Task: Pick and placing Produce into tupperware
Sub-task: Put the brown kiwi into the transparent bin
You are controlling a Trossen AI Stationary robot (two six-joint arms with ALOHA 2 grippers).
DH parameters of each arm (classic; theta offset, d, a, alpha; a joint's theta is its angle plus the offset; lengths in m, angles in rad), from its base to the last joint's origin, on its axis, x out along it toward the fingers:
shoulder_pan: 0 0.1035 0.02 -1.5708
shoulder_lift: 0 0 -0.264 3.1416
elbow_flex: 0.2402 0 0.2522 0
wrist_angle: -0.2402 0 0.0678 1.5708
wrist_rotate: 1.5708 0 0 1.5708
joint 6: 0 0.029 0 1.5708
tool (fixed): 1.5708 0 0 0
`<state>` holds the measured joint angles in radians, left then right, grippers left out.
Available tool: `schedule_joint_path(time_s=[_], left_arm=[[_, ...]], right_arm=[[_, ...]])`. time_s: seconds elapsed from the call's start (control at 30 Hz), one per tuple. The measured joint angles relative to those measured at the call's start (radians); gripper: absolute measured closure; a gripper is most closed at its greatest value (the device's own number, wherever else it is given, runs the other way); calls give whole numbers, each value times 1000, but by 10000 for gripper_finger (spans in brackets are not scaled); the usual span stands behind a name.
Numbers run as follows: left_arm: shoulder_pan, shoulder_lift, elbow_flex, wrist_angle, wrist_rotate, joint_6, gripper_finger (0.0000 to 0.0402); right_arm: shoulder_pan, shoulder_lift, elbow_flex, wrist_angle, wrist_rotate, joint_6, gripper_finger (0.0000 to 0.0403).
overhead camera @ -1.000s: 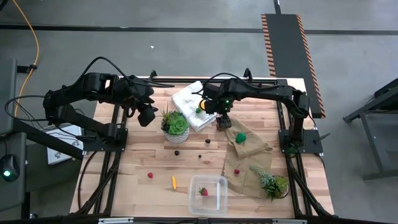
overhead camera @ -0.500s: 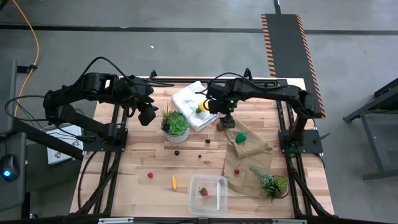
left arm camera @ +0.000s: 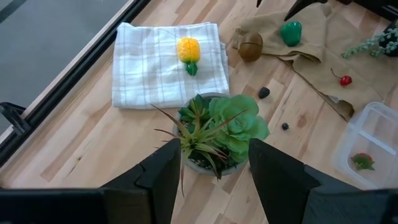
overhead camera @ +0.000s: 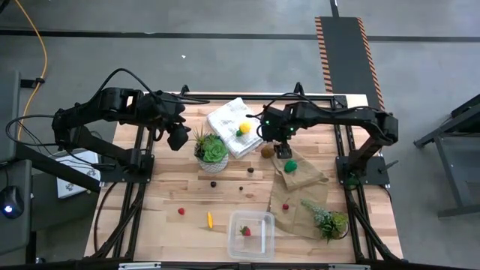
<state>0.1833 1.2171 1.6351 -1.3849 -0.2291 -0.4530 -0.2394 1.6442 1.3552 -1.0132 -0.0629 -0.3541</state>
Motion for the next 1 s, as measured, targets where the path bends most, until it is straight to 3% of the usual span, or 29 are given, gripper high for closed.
schedule_joint_path(time_s=[1.0], left_arm=[[0, 0, 0, -3, 0, 3, 222]], right_arm=[[31, 234, -4, 99, -2, -77, 137]])
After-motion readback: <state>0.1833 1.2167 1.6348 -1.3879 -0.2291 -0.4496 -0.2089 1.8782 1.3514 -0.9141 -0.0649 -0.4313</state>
